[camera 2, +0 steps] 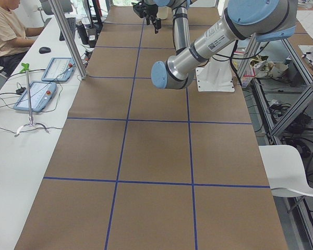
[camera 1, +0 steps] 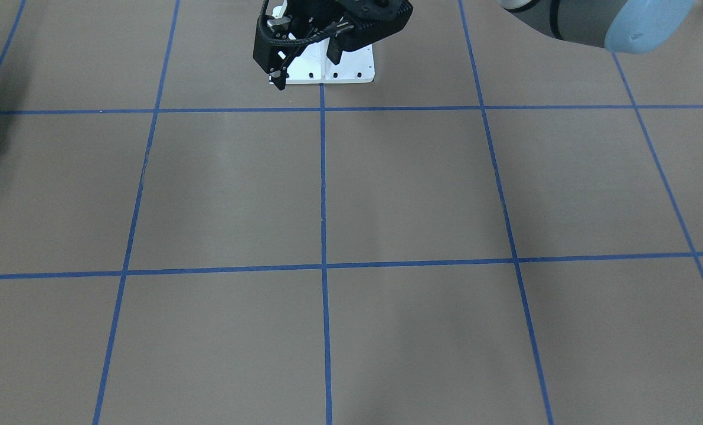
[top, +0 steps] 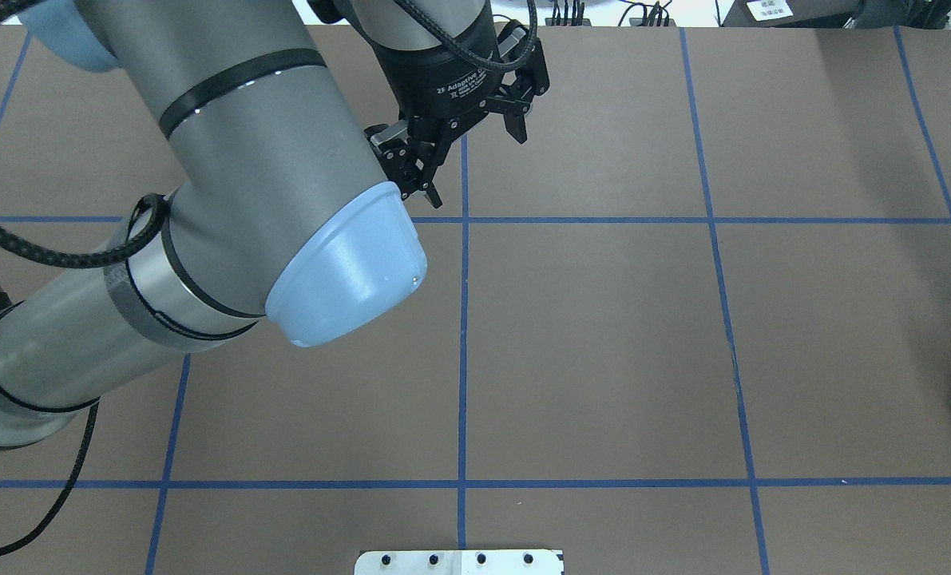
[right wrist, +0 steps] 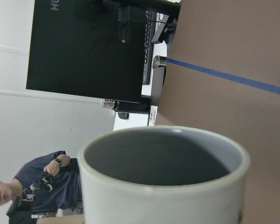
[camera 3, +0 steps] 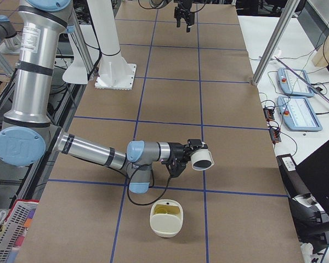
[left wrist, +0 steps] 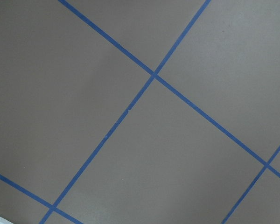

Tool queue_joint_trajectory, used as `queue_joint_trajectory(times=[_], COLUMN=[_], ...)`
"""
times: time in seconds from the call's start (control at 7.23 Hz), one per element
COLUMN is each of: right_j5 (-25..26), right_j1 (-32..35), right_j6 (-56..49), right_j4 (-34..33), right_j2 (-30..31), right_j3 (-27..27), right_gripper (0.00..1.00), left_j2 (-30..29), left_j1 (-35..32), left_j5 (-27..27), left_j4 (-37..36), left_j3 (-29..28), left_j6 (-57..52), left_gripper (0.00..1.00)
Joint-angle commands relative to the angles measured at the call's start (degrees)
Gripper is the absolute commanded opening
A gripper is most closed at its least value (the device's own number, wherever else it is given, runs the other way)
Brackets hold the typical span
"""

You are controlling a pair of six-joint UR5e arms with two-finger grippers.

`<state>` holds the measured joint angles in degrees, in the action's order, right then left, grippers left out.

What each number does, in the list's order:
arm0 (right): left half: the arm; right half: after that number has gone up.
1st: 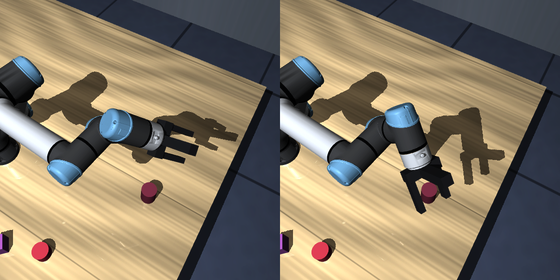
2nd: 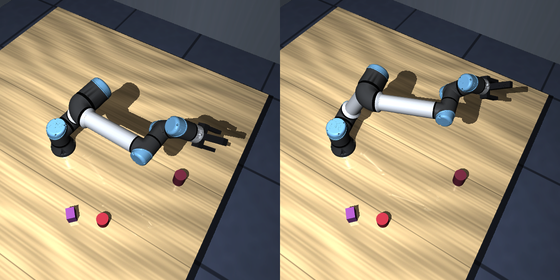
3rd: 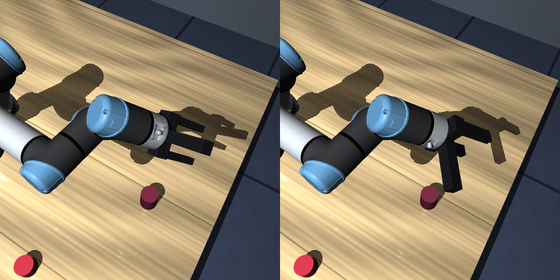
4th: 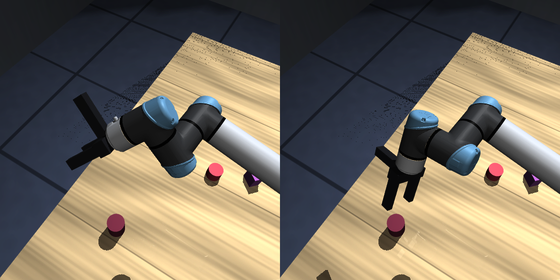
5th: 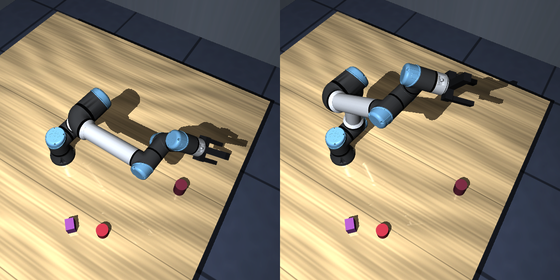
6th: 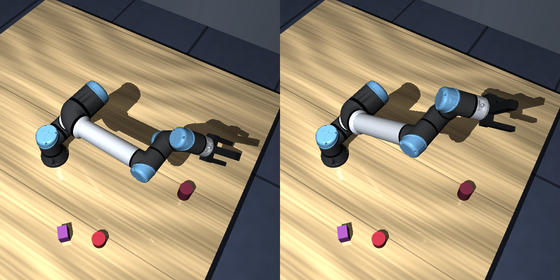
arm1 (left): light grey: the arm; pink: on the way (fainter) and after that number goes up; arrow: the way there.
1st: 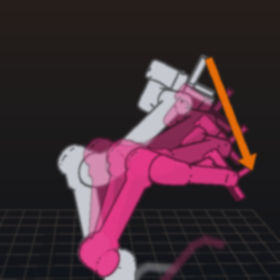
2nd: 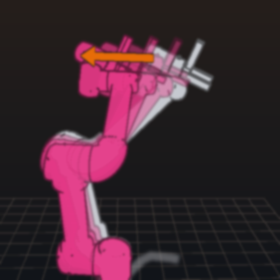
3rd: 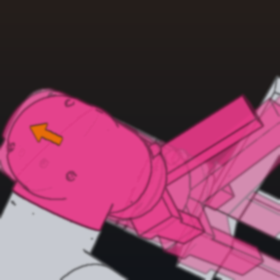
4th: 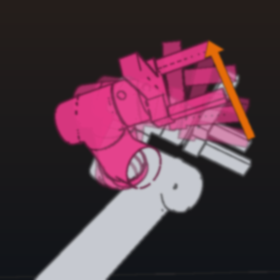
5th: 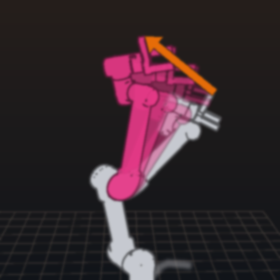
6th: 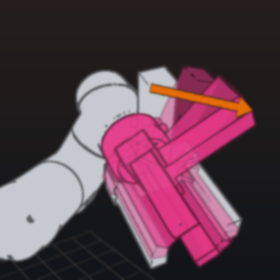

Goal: Left arm hands cup to right arm to dump lemon

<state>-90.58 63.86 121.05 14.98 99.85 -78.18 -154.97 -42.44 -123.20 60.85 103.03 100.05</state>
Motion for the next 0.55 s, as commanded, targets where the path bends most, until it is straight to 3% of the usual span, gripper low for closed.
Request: queue_joint_trajectory(times=[0.0, 0.28, 0.42], right_j5=[4.0, 7.93, 17.45], right_j1=[-5.4, -9.7, -16.25], right_j6=[-23.03, -31.52, -42.36], right_j4=[-7.2, -19.74, -27.47], right_j2=[-6.66, -15.09, -15.91], right_j3=[-0.75, -5.03, -8.36], right_gripper=[0.46, 0.47, 0.46], left_j2=[1.25, 0.99, 0.29], left_j1=[0.42, 1.21, 1.22], left_j5=[0.15, 2.52, 3.31], left_j4=[3.2, 3.4, 3.4], left_j3=[0.42, -1.24, -3.43], left_j6=[-0.47, 1.37, 1.29], left_gripper=[1.0, 1.0, 1.0])
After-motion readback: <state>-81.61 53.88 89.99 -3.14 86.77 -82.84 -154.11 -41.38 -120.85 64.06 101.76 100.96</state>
